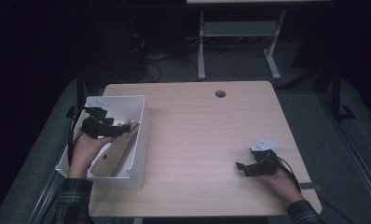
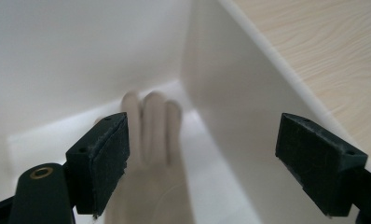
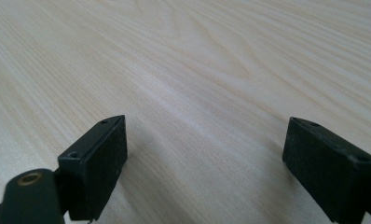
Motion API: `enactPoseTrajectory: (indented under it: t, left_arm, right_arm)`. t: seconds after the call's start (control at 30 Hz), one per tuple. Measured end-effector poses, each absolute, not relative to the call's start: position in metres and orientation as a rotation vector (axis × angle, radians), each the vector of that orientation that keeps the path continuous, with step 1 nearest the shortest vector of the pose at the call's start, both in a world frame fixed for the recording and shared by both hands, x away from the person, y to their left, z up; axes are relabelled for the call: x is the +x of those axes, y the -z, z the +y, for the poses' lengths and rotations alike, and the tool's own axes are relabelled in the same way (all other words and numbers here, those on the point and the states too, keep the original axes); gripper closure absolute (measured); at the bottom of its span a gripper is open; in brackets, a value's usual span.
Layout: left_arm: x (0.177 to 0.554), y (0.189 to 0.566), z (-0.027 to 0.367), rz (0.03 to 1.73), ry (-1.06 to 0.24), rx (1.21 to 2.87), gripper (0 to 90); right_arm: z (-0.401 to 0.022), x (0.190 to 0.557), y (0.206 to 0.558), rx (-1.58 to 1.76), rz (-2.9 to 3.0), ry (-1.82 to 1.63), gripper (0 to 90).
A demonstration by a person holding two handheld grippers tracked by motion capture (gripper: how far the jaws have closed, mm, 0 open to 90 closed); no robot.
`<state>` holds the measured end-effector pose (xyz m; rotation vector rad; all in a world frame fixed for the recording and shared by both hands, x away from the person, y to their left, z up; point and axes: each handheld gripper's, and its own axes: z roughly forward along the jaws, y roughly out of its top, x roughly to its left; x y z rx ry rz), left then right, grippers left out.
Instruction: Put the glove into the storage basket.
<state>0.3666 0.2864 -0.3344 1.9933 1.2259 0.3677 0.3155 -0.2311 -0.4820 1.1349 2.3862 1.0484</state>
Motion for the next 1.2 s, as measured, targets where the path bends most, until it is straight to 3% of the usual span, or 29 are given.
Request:
enactPoseTrajectory:
  t: [0.23, 0.63, 0.93, 1.2]
  left_arm:
    - [0.365, 0.315, 0.255, 1.113, -0.322, 1.993, 16.6]
    - [0.36, 0.313, 0.18, 0.945, -0.261, 2.037, 16.6]
    - [0.353, 0.333, 0.127, 0.878, -0.227, 2.072, 16.7]
    - [0.345, 0.369, 0.103, 0.842, -0.221, 2.136, 16.7]
  right_arm:
    - [-0.231, 0.316, 0.482, 1.128, 2.386, -1.048, 13.4]
    - [-0.231, 0.316, 0.482, 1.116, 2.393, -1.049, 13.4]
    - [-0.231, 0.315, 0.482, 1.115, 2.395, -1.05, 13.4]
    - [-0.231, 0.315, 0.482, 1.112, 2.398, -1.05, 13.4]
